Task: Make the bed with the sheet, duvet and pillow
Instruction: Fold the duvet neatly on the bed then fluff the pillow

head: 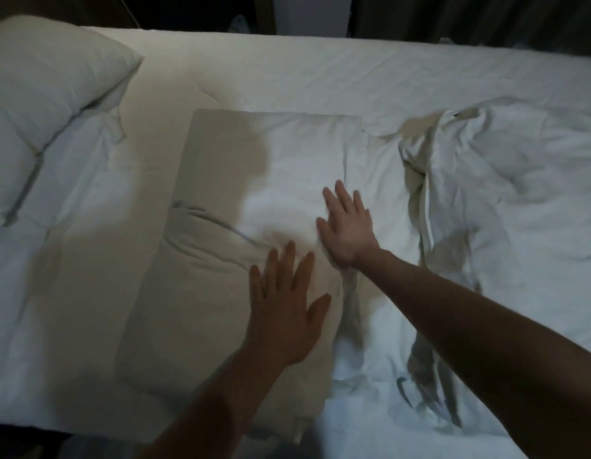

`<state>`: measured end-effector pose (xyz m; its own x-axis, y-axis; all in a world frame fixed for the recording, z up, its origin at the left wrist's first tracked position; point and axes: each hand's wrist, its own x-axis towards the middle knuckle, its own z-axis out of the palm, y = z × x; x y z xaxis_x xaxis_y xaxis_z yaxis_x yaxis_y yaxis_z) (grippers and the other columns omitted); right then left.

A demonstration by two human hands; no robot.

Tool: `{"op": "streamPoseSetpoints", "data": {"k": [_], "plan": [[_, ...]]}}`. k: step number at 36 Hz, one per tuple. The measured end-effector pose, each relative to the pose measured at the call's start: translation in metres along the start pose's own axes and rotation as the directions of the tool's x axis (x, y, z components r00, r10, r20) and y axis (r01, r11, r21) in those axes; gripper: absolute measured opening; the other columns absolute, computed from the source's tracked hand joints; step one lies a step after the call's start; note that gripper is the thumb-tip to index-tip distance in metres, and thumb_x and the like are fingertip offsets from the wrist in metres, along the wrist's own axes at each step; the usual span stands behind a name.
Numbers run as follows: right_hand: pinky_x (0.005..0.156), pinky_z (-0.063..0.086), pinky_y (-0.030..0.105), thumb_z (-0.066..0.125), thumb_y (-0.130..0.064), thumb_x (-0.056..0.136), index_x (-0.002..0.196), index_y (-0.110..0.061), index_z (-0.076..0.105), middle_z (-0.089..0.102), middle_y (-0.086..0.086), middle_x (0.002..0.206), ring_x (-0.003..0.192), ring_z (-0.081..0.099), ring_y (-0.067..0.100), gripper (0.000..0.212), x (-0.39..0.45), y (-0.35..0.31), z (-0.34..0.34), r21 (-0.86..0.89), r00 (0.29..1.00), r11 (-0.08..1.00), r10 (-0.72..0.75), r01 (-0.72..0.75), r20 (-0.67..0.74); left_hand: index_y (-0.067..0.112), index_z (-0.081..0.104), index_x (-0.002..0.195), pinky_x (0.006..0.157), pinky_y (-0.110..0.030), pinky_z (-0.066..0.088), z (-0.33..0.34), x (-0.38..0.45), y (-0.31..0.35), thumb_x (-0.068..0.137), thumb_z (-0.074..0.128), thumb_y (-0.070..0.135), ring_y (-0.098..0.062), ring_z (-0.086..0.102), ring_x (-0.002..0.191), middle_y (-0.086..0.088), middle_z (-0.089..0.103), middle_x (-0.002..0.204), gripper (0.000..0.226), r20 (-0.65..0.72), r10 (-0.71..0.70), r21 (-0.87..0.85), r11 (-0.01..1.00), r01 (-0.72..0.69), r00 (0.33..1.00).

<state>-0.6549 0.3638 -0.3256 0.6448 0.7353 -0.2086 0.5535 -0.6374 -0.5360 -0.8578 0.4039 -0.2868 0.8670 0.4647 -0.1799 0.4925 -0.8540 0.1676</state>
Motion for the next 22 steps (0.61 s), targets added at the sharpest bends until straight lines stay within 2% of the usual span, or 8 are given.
{"op": "streamPoseSetpoints", "data": {"k": [2,5,7,9,16,20,22], "plan": [[0.12,0.005,0.055,0.027,-0.052,0.1,0.157,-0.032,0.015,0.001,-0.004,0.166,0.152,-0.003,0.031,0.061,0.002,-0.014,-0.011,0.022,0.991,0.997,-0.067,0.07,-0.114,0.027,0.02,0.156,0.119,-0.056,0.011,-0.016,-0.007,0.007,0.095,0.036,0.053,-0.028,0.005,0.152,-0.004,0.003,0.166,0.069,-0.092,-0.013,-0.037,0.999,0.01,0.996],[0.119,0.003,0.056,0.025,-0.053,0.102,0.156,-0.035,0.013,-0.001,-0.007,0.166,0.152,-0.006,0.03,0.058,-0.006,-0.013,-0.008,-0.043,0.996,0.996,-0.085,0.083,-0.042,0.026,0.025,0.155,0.118,-0.058,0.012,-0.015,-0.025,-0.006,0.093,0.042,0.049,-0.03,0.007,0.152,-0.005,0.007,0.165,0.068,-0.14,-0.099,-0.043,0.995,0.094,0.985],[0.12,0.002,0.058,0.02,-0.057,0.101,0.157,-0.035,0.005,-0.006,-0.008,0.166,0.152,-0.008,0.028,0.062,-0.016,-0.005,0.002,-0.082,0.999,0.996,-0.033,0.036,0.038,0.026,0.028,0.155,0.117,-0.059,0.013,0.003,-0.034,-0.02,0.094,0.041,0.051,-0.032,0.007,0.151,-0.005,0.009,0.165,0.067,-0.091,-0.171,-0.035,0.985,0.169,0.981],[0.12,0.002,0.059,0.019,-0.058,0.1,0.156,-0.036,-0.001,-0.009,-0.009,0.165,0.152,-0.01,0.026,0.064,-0.017,0.004,0.012,-0.111,0.997,0.994,-0.001,0.01,0.079,0.025,0.028,0.155,0.117,-0.061,0.012,0.023,-0.036,-0.026,0.095,0.037,0.055,-0.034,0.006,0.151,-0.006,0.009,0.165,0.068,-0.021,-0.181,-0.007,0.983,0.181,0.983],[0.12,-0.001,0.057,0.02,-0.051,0.101,0.157,-0.032,-0.006,-0.015,-0.005,0.165,0.151,-0.014,0.028,0.064,-0.005,0.006,0.017,-0.201,0.981,0.978,0.089,-0.054,0.172,0.017,0.035,0.152,0.113,-0.068,0.011,0.055,-0.005,-0.002,0.094,0.034,0.059,-0.043,0.014,0.148,-0.016,0.015,0.162,0.072,0.082,-0.234,-0.008,0.972,0.236,0.969],[0.119,0.0,0.059,0.031,-0.05,0.101,0.157,-0.032,0.005,-0.007,-0.005,0.166,0.151,-0.01,0.03,0.064,-0.007,-0.002,-0.008,-0.076,0.966,0.993,0.102,-0.086,0.238,0.02,0.029,0.154,0.111,-0.07,0.009,0.057,-0.001,-0.002,0.091,0.022,0.069,-0.044,0.013,0.148,-0.014,0.012,0.163,0.08,0.128,-0.256,0.021,0.967,0.256,0.958],[0.12,0.003,0.058,0.035,-0.051,0.101,0.157,-0.034,0.014,-0.001,-0.006,0.166,0.152,-0.004,0.028,0.062,-0.022,0.001,-0.034,0.03,0.985,0.999,0.035,-0.04,0.166,0.025,0.022,0.156,0.112,-0.068,0.014,0.042,-0.005,-0.001,0.089,0.014,0.075,-0.041,0.012,0.148,-0.01,0.009,0.164,0.084,0.161,-0.26,0.019,0.965,0.261,0.952]]}}
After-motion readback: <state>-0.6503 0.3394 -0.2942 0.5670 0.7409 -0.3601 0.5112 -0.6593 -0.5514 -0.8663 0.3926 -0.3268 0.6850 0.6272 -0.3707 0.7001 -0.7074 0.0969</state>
